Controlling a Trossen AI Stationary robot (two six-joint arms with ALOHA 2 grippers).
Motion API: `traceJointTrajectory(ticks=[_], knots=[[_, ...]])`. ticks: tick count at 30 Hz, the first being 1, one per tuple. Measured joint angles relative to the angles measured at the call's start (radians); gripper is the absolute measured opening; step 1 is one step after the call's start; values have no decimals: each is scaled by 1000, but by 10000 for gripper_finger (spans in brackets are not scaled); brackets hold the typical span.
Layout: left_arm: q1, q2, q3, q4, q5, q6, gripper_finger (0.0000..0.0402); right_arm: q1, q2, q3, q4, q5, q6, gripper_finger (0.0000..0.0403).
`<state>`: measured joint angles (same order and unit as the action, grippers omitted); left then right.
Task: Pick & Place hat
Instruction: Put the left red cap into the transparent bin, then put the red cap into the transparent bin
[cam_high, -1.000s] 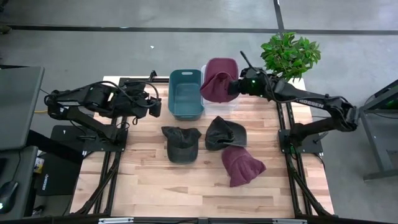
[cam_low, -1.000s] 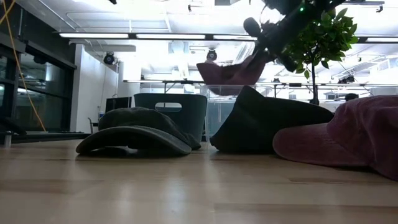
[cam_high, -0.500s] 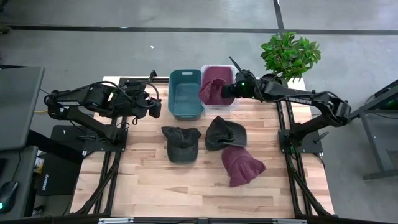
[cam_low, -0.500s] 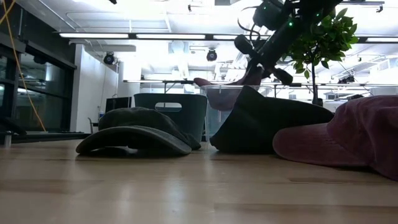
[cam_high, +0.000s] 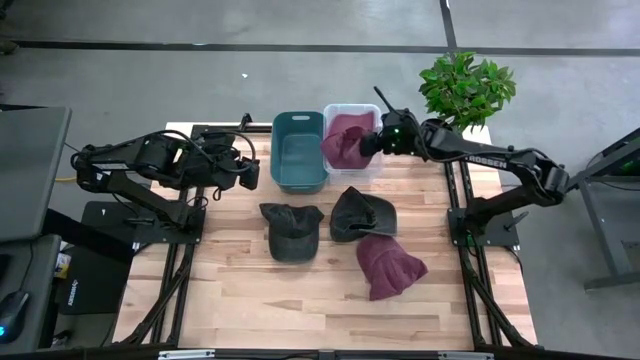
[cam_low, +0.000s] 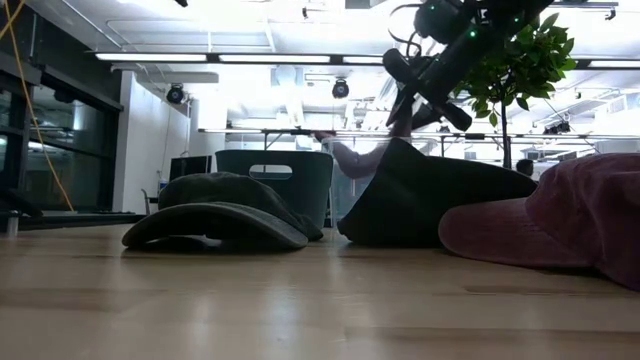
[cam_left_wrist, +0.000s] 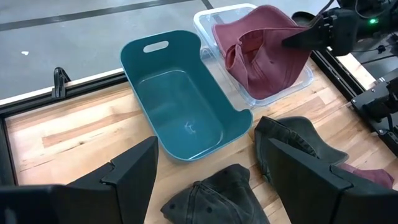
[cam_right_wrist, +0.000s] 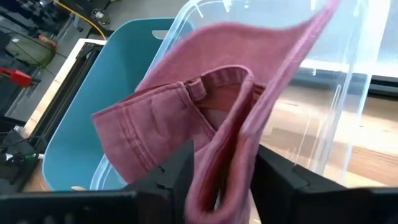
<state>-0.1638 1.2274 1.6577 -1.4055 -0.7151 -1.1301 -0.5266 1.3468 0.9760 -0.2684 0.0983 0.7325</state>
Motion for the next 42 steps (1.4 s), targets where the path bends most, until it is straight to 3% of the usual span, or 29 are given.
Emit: traceJointTrajectory(ticks=[8,21,33,42], knots=[[0,0,0,0,1,0,280,-25,-52,0,-14,-5,-20,179],[0,0,0,0,0,-3,280,-15,-166,0,-20,-95,-26,181],[0,0,0,4,0,-5,280,168,-255,0,11,-157,-134,181],[0,-17,1,-13,0,-20,280,308,-341,0,-36,-49,-169,181]])
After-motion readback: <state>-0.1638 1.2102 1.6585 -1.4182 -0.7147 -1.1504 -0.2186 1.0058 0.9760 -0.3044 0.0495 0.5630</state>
